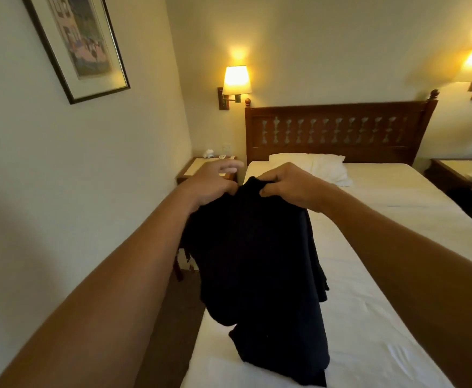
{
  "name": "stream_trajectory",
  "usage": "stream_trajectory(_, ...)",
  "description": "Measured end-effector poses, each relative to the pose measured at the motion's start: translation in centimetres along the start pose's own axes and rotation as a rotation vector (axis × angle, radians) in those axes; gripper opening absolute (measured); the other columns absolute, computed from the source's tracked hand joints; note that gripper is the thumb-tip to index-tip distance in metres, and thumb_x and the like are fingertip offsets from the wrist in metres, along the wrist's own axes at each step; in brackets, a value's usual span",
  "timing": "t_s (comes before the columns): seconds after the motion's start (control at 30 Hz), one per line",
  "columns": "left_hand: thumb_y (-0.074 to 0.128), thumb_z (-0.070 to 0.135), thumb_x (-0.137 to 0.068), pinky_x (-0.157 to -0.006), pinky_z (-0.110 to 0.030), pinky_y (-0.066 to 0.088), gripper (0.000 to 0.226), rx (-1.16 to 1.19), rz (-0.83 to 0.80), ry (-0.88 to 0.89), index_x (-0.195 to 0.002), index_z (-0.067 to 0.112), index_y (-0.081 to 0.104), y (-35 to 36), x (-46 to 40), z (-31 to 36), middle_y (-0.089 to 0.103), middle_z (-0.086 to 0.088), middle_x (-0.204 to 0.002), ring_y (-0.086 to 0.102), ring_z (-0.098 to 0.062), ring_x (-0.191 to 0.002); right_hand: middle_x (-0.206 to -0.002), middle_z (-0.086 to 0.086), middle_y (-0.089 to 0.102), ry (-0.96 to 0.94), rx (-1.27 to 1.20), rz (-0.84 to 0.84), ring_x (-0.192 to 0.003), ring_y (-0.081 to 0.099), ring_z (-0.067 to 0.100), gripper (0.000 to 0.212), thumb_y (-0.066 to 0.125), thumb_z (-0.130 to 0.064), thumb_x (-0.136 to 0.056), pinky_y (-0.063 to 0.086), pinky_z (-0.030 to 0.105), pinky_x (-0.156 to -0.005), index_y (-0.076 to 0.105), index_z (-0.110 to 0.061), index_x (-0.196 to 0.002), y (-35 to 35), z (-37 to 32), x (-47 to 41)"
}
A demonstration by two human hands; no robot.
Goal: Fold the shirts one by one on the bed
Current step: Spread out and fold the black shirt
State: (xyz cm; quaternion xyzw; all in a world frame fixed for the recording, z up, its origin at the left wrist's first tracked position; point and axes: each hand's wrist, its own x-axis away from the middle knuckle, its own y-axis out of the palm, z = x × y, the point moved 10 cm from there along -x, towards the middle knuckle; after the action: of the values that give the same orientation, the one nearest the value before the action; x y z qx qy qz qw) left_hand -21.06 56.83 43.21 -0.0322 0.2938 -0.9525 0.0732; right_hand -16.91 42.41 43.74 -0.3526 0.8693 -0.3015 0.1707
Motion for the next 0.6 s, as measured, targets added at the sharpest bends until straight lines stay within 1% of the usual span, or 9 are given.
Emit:
stream_trajectory(0.07, 0.06, -0.009, -0.087, -0.102, -0.042, 0.053, 0.059, 0.317, -0.204, -0.015, -0.13, 0.031, 0.064, 4.7, 0.0, 0.4, 0.058, 0.003, -0.142, 0.06, -0.022, -0.122, -0.106, 0.014, 0.072, 0.004, 0.054, -0.044, -0.1, 0.066, 0.026, 0.022, 0.061, -0.007, -0.096, 0.052, 0.035, -0.092, 0.077, -0.012, -0.11, -0.9, -0.6, 1.4)
stream_trajectory(0.13, 0.059, -0.008, -0.092, -0.091, -0.035, 0.056, 0.044, 0.458, -0.338, -0.058, -0.124, 0.02, 0.068, 8.5, 0.5, 0.3, 0.071, -0.003, -0.121, 0.068, -0.022, -0.109, -0.103, 0.013, 0.071, 0.039, 0.117, -0.023, -0.1, 0.065, 0.026, 0.019, 0.062, -0.008, -0.095, 0.052, 0.035, -0.093, 0.077, -0.01, -0.108, -2.5, 0.4, 3.0)
stream_trajectory(0.2, 0.066, 0.004, -0.093, -0.093, -0.034, 0.05, 0.02, 0.365, -0.396, -0.043, -0.111, 0.009, 0.072, 11.4, 0.9, 0.4, 0.073, -0.006, -0.101, 0.068, -0.025, -0.104, -0.097, 0.008, 0.072, 0.075, 0.169, 0.049, -0.096, 0.066, 0.023, 0.015, 0.064, -0.009, -0.094, 0.053, 0.034, -0.089, 0.077, -0.01, -0.102, -4.4, 2.2, 4.8)
stream_trajectory(0.23, 0.069, 0.009, -0.093, -0.092, -0.033, 0.047, 0.008, 0.311, -0.394, -0.03, -0.1, 0.009, 0.072, 12.4, 0.9, 0.7, 0.071, -0.006, -0.093, 0.067, -0.025, -0.101, -0.094, 0.006, 0.072, 0.094, 0.18, 0.085, -0.093, 0.067, 0.021, 0.012, 0.066, -0.01, -0.092, 0.054, 0.033, -0.087, 0.077, -0.012, -0.098, -5.3, 3.3, 5.6)
stream_trajectory(0.27, 0.068, 0.011, -0.093, -0.087, -0.031, 0.045, 0.004, 0.279, -0.384, -0.024, -0.09, 0.01, 0.071, 13.2, 0.9, 1.2, 0.069, -0.003, -0.086, 0.065, -0.022, -0.097, -0.092, 0.004, 0.072, 0.124, 0.175, 0.108, -0.09, 0.067, 0.02, 0.008, 0.068, -0.013, -0.092, 0.054, 0.032, -0.084, 0.076, -0.015, -0.094, -6.1, 4.8, 6.7)
stream_trajectory(0.33, 0.064, 0.011, -0.095, -0.076, -0.029, 0.042, 0.019, 0.222, -0.326, -0.011, -0.077, 0.013, 0.068, 13.9, 0.2, 2.5, 0.062, 0.001, -0.075, 0.06, -0.019, -0.086, -0.087, 0.003, 0.069, 0.198, 0.141, 0.097, -0.084, 0.065, 0.016, 0.005, 0.069, -0.018, -0.092, 0.052, 0.028, -0.078, 0.072, -0.018, -0.088, -6.5, 7.8, 8.6)
stream_trajectory(0.43, 0.068, 0.011, -0.089, -0.071, -0.029, 0.041, 0.02, -0.023, -0.26, 0.111, -0.07, 0.012, 0.066, 14.6, -0.1, 5.5, 0.056, 0.002, -0.068, 0.054, -0.017, -0.078, -0.078, 0.01, 0.062, 0.292, 0.156, 0.047, -0.078, 0.062, 0.022, 0.008, 0.067, -0.016, -0.089, 0.044, 0.032, -0.072, 0.068, -0.012, -0.083, -5.1, 12.7, 11.1)
stream_trajectory(0.5, 0.071, 0.01, -0.086, -0.066, -0.026, 0.041, 0.018, -0.102, -0.268, 0.16, -0.069, 0.01, 0.064, 15.6, 0.0, 6.6, 0.053, 0.005, -0.063, 0.051, -0.013, -0.071, -0.081, 0.014, 0.065, 0.348, 0.197, 0.093, -0.08, 0.064, 0.03, 0.007, 0.067, -0.014, -0.085, 0.047, 0.037, -0.069, 0.068, -0.007, -0.084, -4.4, 15.7, 12.9)
stream_trajectory(0.6, 0.071, 0.01, -0.083, -0.065, -0.028, 0.038, 0.023, -0.117, -0.206, 0.208, -0.064, 0.011, 0.058, 15.2, 0.2, 7.2, 0.048, 0.002, -0.064, 0.046, -0.012, -0.069, -0.077, 0.016, 0.063, 0.413, 0.247, 0.203, -0.068, 0.058, 0.029, 0.008, 0.064, -0.009, -0.084, 0.042, 0.033, -0.06, 0.065, -0.001, -0.083, -4.6, 19.4, 15.6)
